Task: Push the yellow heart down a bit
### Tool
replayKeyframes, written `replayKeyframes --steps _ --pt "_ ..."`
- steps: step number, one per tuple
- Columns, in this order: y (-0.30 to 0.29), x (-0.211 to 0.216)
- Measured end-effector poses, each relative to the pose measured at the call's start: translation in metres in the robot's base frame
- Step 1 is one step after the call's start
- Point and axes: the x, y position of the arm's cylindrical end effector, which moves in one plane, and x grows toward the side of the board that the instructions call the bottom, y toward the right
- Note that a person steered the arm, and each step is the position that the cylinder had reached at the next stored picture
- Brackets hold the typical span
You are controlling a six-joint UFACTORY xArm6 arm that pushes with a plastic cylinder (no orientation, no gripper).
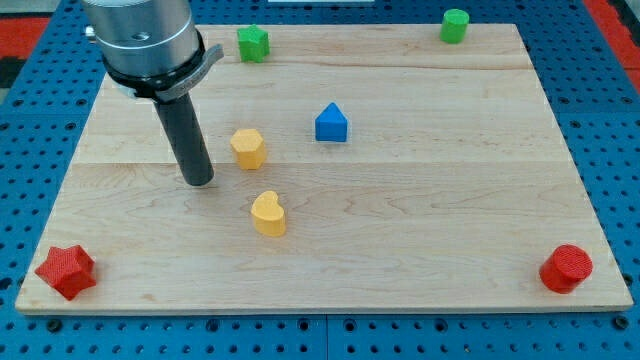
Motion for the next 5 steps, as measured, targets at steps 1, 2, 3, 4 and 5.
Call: replayKeyframes --steps 1,2,3,4,5 --pt "0.012 0.000" --pt "0.028 0.000" --pt "0.037 0.000" --pt "0.042 0.002" --pt "0.049 0.004"
